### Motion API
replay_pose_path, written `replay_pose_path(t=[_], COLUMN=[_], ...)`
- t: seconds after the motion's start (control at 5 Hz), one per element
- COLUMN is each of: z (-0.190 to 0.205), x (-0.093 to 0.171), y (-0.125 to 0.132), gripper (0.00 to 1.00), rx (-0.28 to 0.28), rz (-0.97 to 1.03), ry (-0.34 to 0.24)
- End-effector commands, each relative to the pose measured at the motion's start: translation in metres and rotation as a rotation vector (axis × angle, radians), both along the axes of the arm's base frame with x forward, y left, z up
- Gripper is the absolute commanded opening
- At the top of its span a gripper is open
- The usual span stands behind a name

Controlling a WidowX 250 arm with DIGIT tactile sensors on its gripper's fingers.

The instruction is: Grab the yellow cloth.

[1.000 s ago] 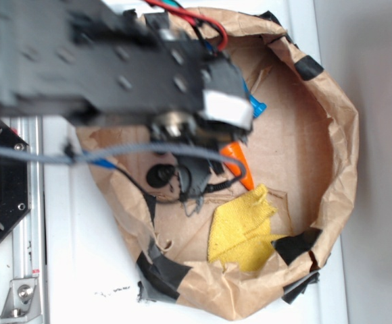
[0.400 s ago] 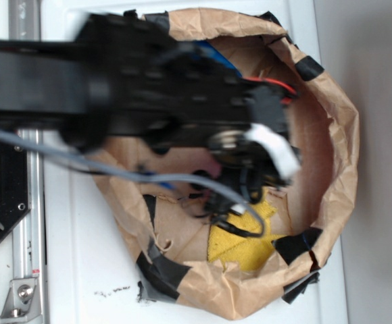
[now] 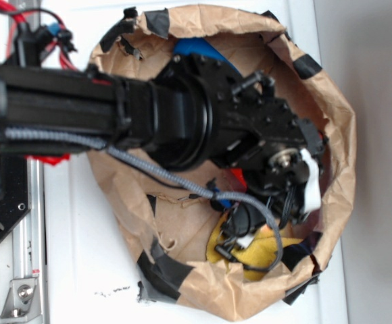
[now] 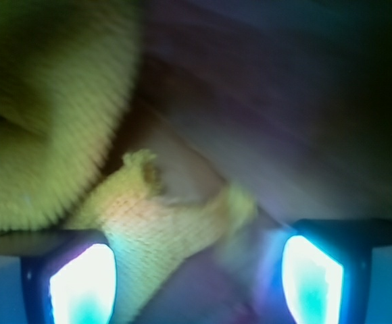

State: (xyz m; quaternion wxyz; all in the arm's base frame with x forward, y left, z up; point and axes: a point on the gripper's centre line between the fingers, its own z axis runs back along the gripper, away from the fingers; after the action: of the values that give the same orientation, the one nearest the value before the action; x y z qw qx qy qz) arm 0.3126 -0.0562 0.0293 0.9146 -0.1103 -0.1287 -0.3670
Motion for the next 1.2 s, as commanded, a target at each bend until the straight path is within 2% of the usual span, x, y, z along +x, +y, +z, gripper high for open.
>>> replay_pose_path(t=[0.0,0.2,0.4,0.6,0.8,1.0], z=[0.045,0.053,0.039,0.020,0.006,0.009], x=[-0.041,-0.047,-0.037,-0.028,-0.024,-0.018], y=[-0.030,-0.026,-0.030,-0.038,-0.038,-0.037], gripper=[1.00,1.00,1.00,1.00,1.00,0.58], rx=[-0.010,-0.055,-0.076,-0.064,-0.074,-0.061], rz=[-0.141,-0.162,-0.186,-0.204,-0.206,-0.180], ry=[-0.135,-0.173,-0.144,-0.100,-0.084,-0.097])
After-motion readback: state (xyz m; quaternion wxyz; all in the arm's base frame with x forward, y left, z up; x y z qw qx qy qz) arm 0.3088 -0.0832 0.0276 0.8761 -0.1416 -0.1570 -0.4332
